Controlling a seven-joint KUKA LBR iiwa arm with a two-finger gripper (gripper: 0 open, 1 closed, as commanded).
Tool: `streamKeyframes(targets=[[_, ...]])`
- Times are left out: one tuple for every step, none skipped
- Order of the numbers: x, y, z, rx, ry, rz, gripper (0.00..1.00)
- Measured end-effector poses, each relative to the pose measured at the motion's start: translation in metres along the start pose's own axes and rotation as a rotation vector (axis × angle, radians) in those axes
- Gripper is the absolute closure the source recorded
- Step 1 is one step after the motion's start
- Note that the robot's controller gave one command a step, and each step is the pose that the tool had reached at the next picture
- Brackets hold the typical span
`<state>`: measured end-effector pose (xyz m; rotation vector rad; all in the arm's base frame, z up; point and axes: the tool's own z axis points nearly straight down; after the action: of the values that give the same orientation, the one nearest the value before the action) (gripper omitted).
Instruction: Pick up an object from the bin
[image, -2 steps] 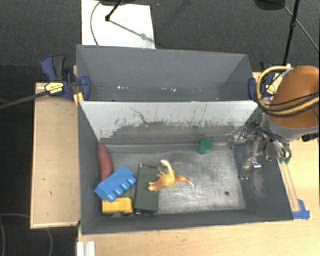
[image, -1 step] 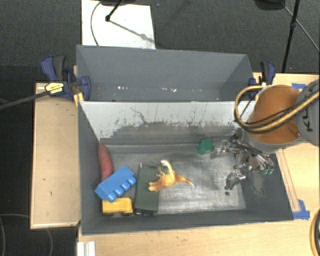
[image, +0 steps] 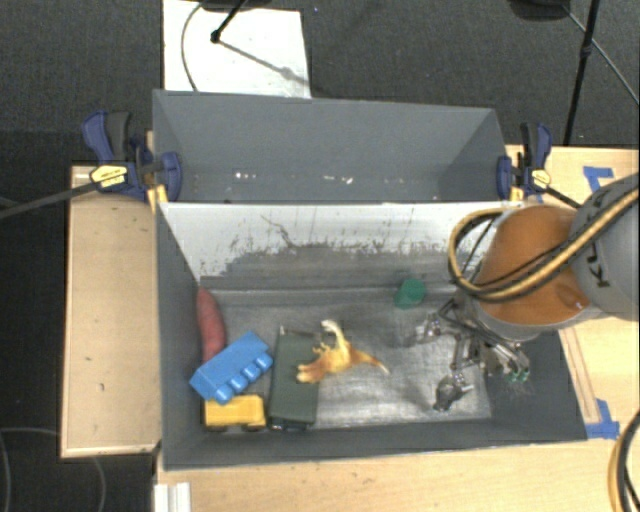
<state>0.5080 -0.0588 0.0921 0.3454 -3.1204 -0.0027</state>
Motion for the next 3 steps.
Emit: streamKeyframes(targets=[[-0.009, 0.06, 0.013, 0.002, -0.002, -0.071, 0.0], [-0.013, 0.096, 0.011, 0.0, -0.003, -0.118, 0.0], [-0.018, 0.147, 0.019, 0.003, -0.011, 0.087, 1.0]])
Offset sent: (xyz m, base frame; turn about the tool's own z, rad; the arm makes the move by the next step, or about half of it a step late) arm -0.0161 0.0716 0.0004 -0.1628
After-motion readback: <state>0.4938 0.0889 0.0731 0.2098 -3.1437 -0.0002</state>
